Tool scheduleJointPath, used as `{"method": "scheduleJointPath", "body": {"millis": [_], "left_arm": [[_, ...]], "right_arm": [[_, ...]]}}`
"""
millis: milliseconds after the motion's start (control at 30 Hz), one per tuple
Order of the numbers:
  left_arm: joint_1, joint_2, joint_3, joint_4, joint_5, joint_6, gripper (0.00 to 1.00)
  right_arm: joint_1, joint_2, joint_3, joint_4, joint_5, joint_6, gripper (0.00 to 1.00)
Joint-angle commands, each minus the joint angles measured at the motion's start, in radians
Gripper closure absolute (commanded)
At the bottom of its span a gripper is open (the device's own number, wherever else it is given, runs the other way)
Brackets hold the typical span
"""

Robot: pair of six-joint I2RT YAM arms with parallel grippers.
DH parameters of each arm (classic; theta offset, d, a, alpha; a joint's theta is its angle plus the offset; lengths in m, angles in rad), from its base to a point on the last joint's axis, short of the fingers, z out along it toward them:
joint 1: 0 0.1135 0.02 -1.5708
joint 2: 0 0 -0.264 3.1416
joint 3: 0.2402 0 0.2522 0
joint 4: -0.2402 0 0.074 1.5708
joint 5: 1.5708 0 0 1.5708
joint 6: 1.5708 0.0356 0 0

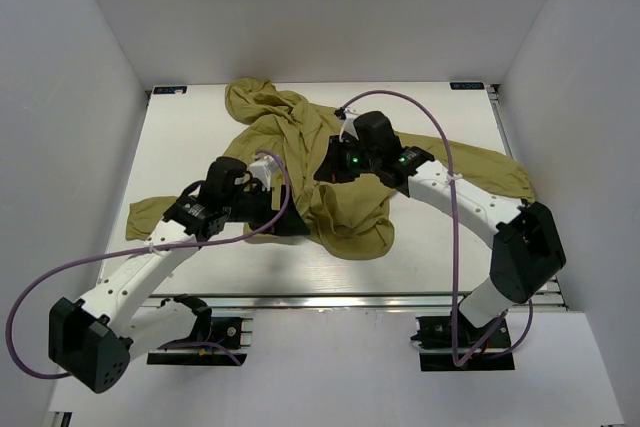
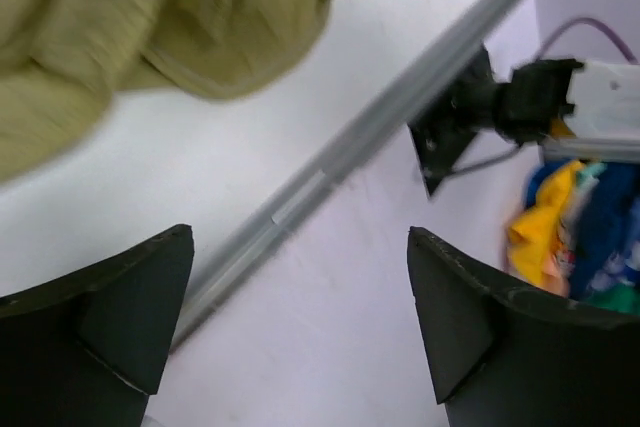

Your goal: Zip up the jacket

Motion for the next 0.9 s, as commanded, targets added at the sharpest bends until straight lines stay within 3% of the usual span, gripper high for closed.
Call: {"method": "scheduleJointPath", "body": {"millis": [0, 133, 333, 633, 867], "left_arm": [[-0.005, -0.051, 0.077, 0.086, -0.15, 0.074, 0.02], [-0.078, -0.055, 0.152, 0.095, -0.274, 0.172, 0.02], [-0.336, 0.069, 0.242, 0.001, -0.75, 0.358, 0.03], [-0.416, 0.174, 0.268, 0.069, -0.943, 0.387, 0.03], [-0.426, 0.223, 0.267, 0.121, -0.996, 0.397, 0.18]], "right_arm": [[-0.006, -0.038, -0.026, 0.025, -0.133, 0.013, 1.0], [-0.005, -0.037, 0.026, -0.024, -0.19, 0.047, 1.0], [-0.006, -0.032, 0.08, -0.095, -0.187, 0.07, 1.0], [-0.006, -0.006, 0.144, -0.129, -0.217, 0.088, 1.0], [-0.006, -0.012, 0.143, -0.138, -0.22, 0.09, 1.0]]}}
